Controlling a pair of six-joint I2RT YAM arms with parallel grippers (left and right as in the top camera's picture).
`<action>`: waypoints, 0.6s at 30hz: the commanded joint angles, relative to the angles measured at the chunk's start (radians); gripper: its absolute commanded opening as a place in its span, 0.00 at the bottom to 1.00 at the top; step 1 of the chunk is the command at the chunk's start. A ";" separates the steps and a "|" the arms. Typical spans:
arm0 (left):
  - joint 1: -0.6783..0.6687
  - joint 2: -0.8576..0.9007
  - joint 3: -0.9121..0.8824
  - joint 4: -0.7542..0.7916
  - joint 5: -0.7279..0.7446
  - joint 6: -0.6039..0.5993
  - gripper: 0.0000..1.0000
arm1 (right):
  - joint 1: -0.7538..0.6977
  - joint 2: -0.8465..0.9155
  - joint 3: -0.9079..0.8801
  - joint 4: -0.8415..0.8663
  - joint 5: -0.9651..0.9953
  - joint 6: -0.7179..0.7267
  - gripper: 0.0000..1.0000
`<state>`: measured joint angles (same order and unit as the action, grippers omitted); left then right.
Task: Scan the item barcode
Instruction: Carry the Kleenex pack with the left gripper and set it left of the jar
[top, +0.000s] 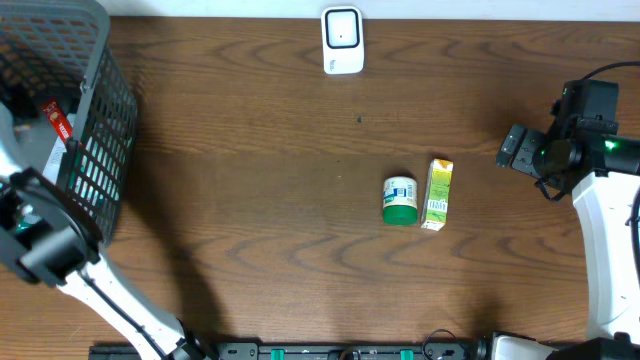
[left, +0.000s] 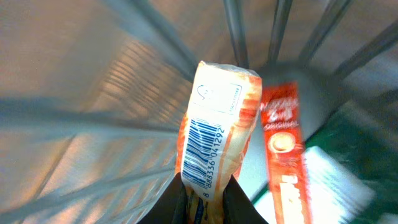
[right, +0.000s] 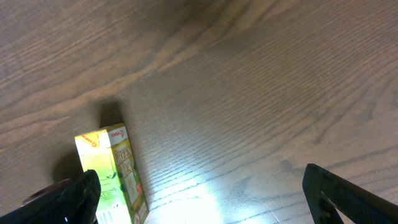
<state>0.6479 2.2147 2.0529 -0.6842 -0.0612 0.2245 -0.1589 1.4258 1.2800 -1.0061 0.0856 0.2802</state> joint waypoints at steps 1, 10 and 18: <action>0.000 -0.227 0.022 0.002 0.001 -0.171 0.12 | -0.004 -0.005 0.002 -0.001 0.011 -0.008 0.99; -0.109 -0.618 0.021 -0.289 0.165 -0.497 0.14 | -0.004 -0.005 0.002 -0.001 0.011 -0.008 0.99; -0.482 -0.714 0.005 -0.692 0.249 -0.578 0.14 | -0.004 -0.005 0.002 -0.001 0.011 -0.008 0.99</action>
<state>0.2897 1.4731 2.0785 -1.3273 0.1467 -0.2966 -0.1589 1.4258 1.2800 -1.0058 0.0856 0.2802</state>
